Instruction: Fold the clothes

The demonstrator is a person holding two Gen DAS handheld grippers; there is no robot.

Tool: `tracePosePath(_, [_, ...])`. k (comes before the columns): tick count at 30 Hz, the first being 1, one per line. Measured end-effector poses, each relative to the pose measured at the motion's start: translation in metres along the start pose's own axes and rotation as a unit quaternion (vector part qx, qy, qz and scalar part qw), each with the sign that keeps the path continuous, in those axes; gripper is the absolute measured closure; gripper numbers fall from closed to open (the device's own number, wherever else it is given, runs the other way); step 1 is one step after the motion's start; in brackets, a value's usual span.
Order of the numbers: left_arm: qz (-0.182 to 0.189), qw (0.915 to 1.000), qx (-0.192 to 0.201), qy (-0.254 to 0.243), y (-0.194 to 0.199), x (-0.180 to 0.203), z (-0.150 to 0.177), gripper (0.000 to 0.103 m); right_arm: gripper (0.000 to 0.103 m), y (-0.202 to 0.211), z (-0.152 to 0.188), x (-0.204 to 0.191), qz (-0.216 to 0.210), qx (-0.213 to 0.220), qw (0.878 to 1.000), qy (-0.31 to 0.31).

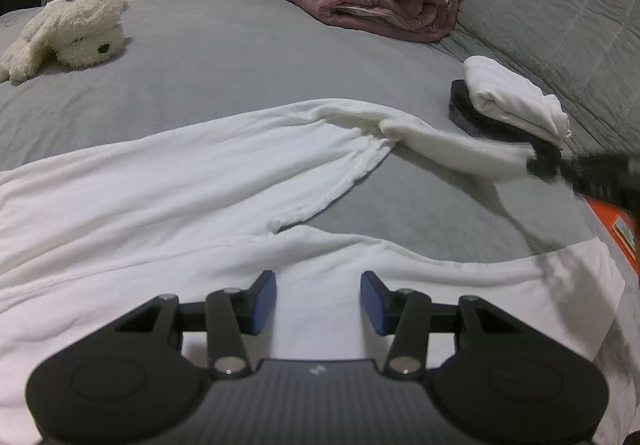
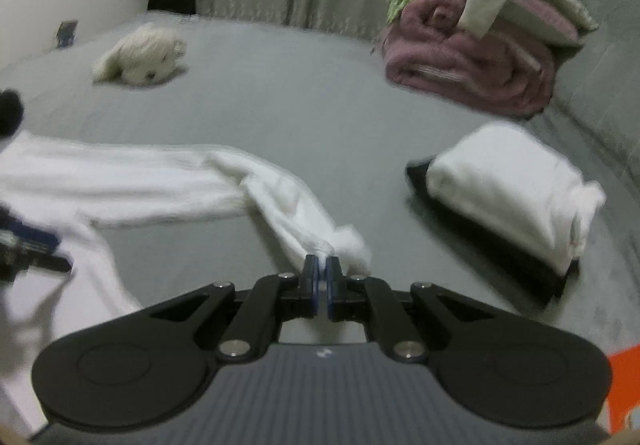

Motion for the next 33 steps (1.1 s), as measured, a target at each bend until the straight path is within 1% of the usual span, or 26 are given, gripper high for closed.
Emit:
tracePosePath(4, [0.0, 1.0, 0.0, -0.002, 0.0, 0.001, 0.0, 0.055, 0.099, -0.002, 0.026, -0.012, -0.021, -0.04, 0.999, -0.006])
tracePosePath(8, [-0.001, 1.0, 0.0, -0.003, -0.001, 0.001, 0.001, 0.055, 0.099, -0.003, 0.028, -0.008, -0.024, -0.052, 0.998, -0.028])
tracePosePath(9, [-0.001, 1.0, 0.0, -0.003, -0.001, 0.001, 0.001, 0.055, 0.097, -0.004, 0.028, -0.007, -0.024, -0.054, 0.998, -0.035])
tracePosePath(11, [-0.002, 1.0, 0.0, -0.004, -0.001, 0.001, 0.001, 0.055, 0.088, -0.004, 0.027, -0.005, -0.025, -0.057, 0.997, -0.047])
tracePosePath(14, [-0.003, 1.0, 0.0, -0.005, -0.001, 0.002, 0.002, 0.055, 0.087, -0.007, 0.024, -0.001, -0.026, -0.06, 0.996, -0.065])
tracePosePath(16, [-0.004, 1.0, 0.0, -0.006, -0.001, 0.002, 0.002, 0.055, 0.087, -0.015, 0.015, -0.001, -0.028, -0.054, 0.995, -0.075])
tracePosePath(17, [-0.003, 1.0, 0.0, -0.007, -0.001, 0.002, 0.002, 0.055, 0.082, -0.019, 0.01, -0.002, -0.028, -0.051, 0.995, -0.077])
tracePosePath(18, [-0.003, 1.0, 0.0, -0.007, -0.001, 0.001, 0.002, 0.055, 0.07, -0.024, 0.006, -0.005, -0.027, -0.048, 0.996, -0.074])
tracePosePath(19, [-0.003, 1.0, 0.0, -0.006, -0.001, 0.001, 0.003, 0.055, 0.065, -0.028, 0.003, -0.007, -0.026, -0.044, 0.996, -0.072])
tracePosePath(22, [-0.002, 1.0, -0.001, -0.007, -0.001, 0.001, 0.003, 0.055, 0.063, -0.043, -0.003, -0.011, -0.018, -0.044, 0.997, -0.057])
tracePosePath(24, [-0.002, 1.0, -0.001, -0.007, -0.001, 0.001, 0.003, 0.055, 0.063, -0.052, -0.004, -0.009, -0.004, -0.045, 0.998, -0.053])
tracePosePath(25, [-0.002, 1.0, -0.001, -0.007, -0.001, 0.001, 0.003, 0.055, 0.063, -0.056, -0.004, -0.005, 0.002, -0.046, 0.997, -0.061])
tracePosePath(27, [-0.001, 1.0, -0.001, -0.006, -0.001, 0.001, 0.002, 0.055, 0.059, -0.062, -0.001, 0.004, 0.006, -0.051, 0.995, -0.08])
tracePosePath(29, [-0.001, 1.0, -0.001, -0.006, -0.001, 0.0, 0.002, 0.055, 0.059, -0.068, 0.003, 0.012, 0.008, -0.057, 0.993, -0.102])
tracePosePath(31, [-0.002, 1.0, -0.001, -0.007, -0.001, 0.001, 0.003, 0.055, 0.059, -0.066, 0.005, 0.018, 0.014, -0.055, 0.992, -0.109])
tracePosePath(32, [-0.002, 1.0, -0.001, -0.007, -0.001, 0.001, 0.003, 0.055, 0.068, -0.064, 0.005, 0.02, 0.017, -0.053, 0.992, -0.109])
tracePosePath(33, [-0.003, 1.0, -0.001, -0.008, -0.001, 0.001, 0.003, 0.055, 0.085, -0.061, 0.005, 0.023, 0.021, -0.051, 0.993, -0.109])
Point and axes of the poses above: each gripper's, at about its wrist camera, not at the fingertips, and y roughly against the way its jaws point, x to its right, z to its underside, the point moved 8 cm from there along -y, roughly the way its jaws point, and after that the axes turned 8 degrees about y, right-handed, at the moved point
